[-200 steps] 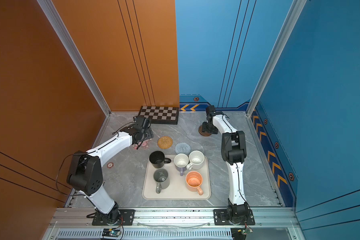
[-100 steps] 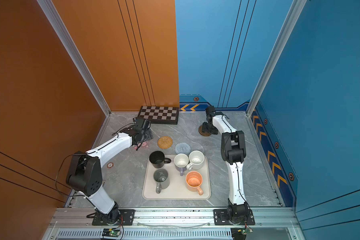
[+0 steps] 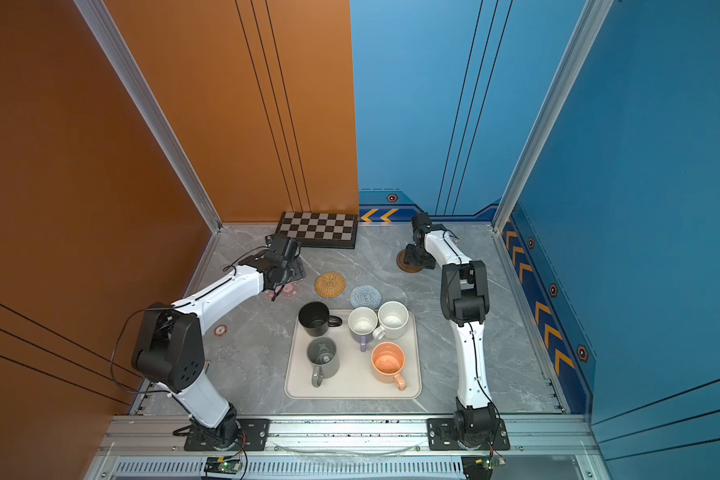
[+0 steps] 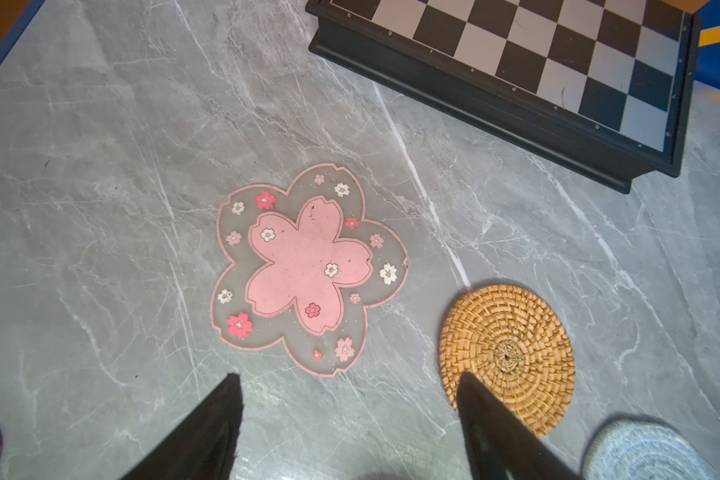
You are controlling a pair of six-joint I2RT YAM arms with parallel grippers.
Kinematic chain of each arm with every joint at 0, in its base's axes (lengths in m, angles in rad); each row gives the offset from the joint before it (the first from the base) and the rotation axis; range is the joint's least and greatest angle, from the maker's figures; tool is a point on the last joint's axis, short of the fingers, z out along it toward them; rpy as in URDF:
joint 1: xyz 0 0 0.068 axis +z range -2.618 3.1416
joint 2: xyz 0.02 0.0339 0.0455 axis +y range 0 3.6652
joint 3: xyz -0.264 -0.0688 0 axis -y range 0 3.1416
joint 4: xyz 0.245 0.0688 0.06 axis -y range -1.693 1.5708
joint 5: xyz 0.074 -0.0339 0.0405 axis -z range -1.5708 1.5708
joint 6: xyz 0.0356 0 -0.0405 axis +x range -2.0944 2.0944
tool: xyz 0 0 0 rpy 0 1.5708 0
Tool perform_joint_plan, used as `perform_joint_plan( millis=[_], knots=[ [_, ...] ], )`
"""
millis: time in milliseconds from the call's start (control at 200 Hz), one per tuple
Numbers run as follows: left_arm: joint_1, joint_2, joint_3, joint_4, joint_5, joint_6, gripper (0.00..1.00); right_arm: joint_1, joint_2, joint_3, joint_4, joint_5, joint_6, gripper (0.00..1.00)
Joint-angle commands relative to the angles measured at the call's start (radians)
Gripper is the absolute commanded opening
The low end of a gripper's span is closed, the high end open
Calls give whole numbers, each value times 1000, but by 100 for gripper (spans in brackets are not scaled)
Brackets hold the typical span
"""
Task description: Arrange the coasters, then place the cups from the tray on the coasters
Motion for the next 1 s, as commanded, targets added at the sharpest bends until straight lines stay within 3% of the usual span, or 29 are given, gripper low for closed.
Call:
perform_joint_plan(
  millis=[0,285,521,746,996],
  knots=[
    [9,14,-11,3,-16,-11,81,17,53,28,-12,13,51,63],
    [16,27,-25,13,-19,-11,81,27,136,139,-11,14,188,60],
    [24,40,-19,19,-4,-13,81,27,142,199,-12,36,212,64],
    [21,2,-40,22,-3,-19,81,29,29,150,-12,62,159,65],
    [16,-66,-71,22,-5,-19,81,60,-156,-36,-10,114,85,65]
  ],
)
